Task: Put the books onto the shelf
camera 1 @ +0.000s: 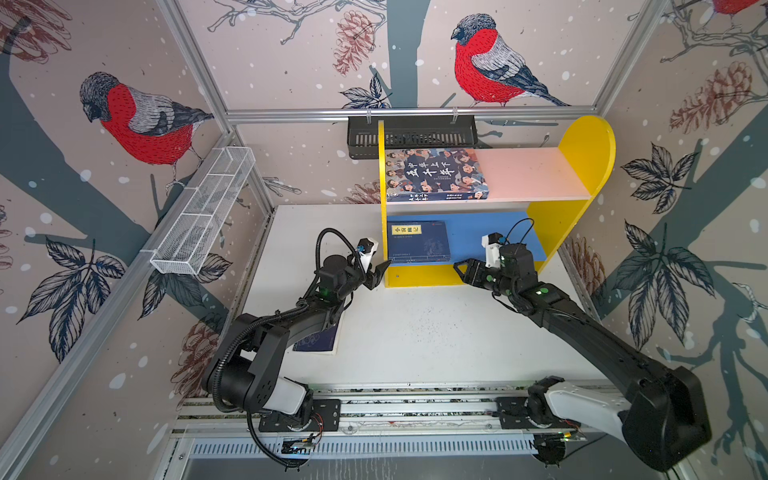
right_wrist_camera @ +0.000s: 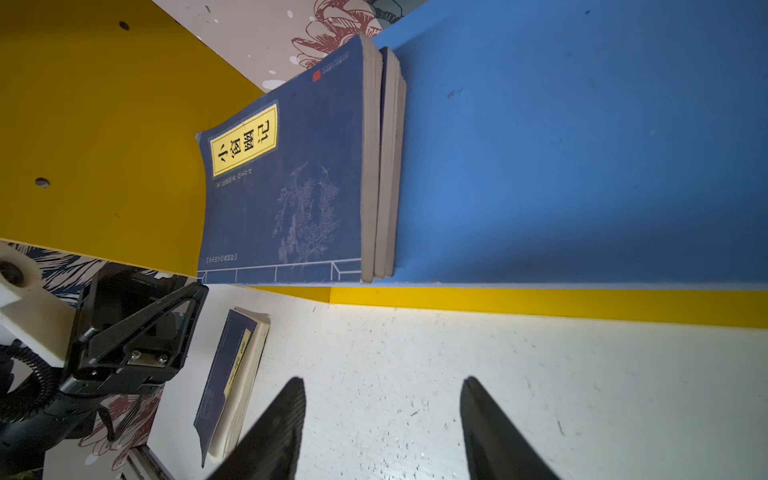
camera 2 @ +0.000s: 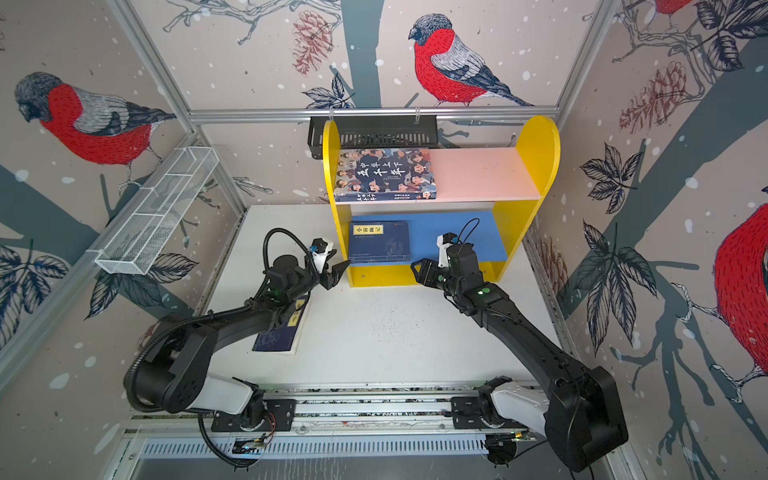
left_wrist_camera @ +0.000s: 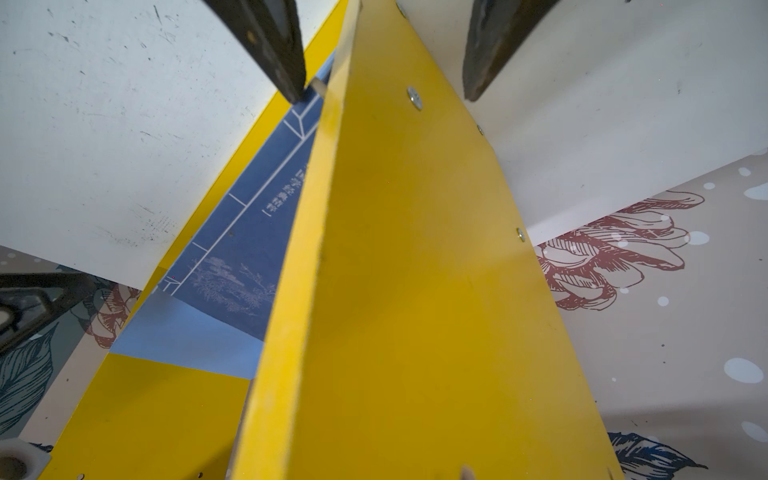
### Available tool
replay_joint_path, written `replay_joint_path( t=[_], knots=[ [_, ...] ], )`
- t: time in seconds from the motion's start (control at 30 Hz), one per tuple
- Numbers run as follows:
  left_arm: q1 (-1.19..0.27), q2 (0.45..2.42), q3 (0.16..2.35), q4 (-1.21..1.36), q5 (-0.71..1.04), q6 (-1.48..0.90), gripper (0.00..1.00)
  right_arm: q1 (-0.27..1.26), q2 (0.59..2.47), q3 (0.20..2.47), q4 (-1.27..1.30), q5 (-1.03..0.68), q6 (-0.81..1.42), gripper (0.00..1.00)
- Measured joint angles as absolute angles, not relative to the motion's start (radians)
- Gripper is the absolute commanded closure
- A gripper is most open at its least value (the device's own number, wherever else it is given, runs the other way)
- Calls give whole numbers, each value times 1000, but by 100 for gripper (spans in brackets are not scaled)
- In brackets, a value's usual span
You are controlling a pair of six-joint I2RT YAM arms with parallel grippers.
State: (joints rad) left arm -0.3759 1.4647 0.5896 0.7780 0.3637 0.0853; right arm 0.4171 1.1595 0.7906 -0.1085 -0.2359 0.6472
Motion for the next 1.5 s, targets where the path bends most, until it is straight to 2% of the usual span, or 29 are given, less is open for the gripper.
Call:
replay_joint_path(
  t=[0.37,0.57,1.5],
  knots=[
    [-376,1464,590,777,364,84,41,436,1204,835,-147,-183,602,41],
    [-376,1464,590,773,365,82,36,467,1259,886,-186,-145,574,41],
    [-376,1459,588,772,367,78,37,493,1380,973,-229,-53,520,42]
  ],
)
